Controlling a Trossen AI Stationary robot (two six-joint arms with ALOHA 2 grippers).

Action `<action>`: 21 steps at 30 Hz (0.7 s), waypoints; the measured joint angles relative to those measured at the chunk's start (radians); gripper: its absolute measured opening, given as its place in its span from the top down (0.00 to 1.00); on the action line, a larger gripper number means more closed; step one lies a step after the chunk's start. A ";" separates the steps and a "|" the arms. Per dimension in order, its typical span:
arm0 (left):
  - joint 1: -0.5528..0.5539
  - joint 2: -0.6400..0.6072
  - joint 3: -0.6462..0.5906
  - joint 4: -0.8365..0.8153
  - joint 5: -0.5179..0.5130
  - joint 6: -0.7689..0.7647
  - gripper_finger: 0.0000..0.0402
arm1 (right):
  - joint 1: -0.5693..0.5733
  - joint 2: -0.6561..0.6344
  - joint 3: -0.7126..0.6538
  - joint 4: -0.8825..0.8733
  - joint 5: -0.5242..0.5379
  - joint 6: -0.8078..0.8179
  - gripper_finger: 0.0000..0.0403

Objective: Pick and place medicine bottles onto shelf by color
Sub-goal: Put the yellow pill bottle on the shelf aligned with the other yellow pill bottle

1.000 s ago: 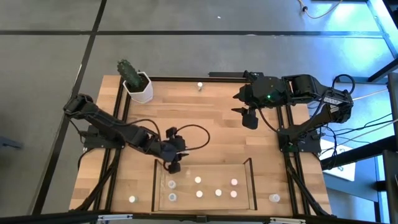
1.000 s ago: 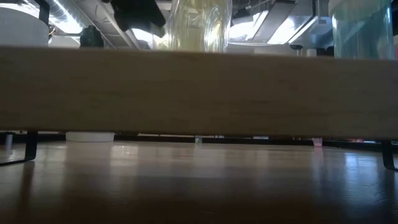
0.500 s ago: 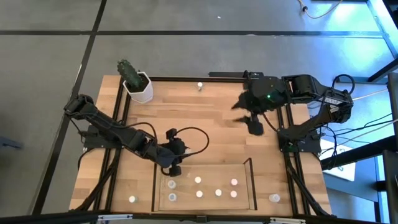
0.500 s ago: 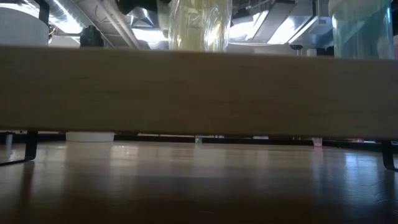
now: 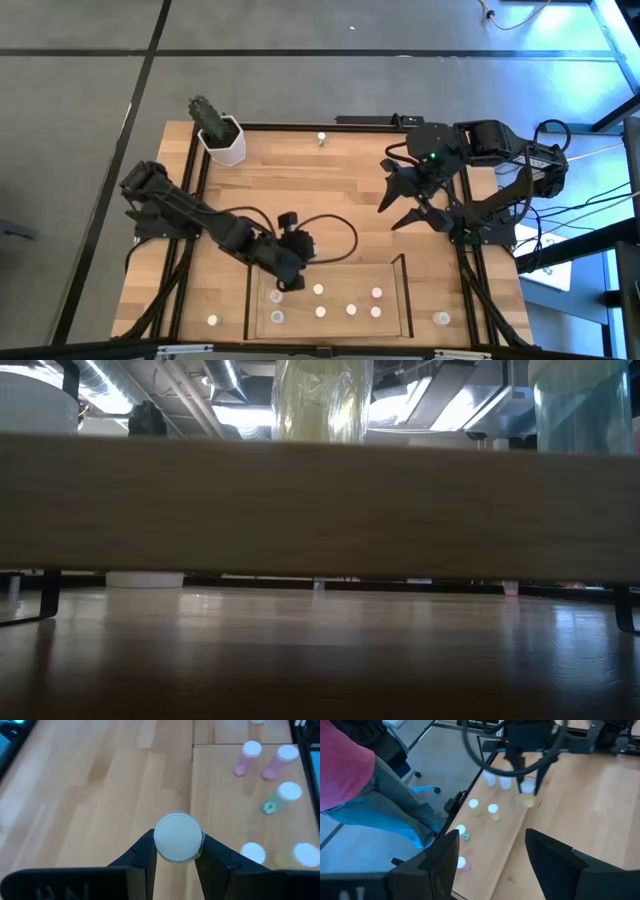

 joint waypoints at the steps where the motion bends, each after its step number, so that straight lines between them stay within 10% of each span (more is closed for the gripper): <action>1: -0.004 0.011 0.008 0.002 0.001 -0.017 0.75 | 0.000 0.000 0.000 0.000 0.000 -0.001 0.43; 21: -0.051 0.032 -0.061 -0.005 -0.038 -0.291 0.75 | 0.000 0.000 0.000 0.003 0.000 0.003 0.43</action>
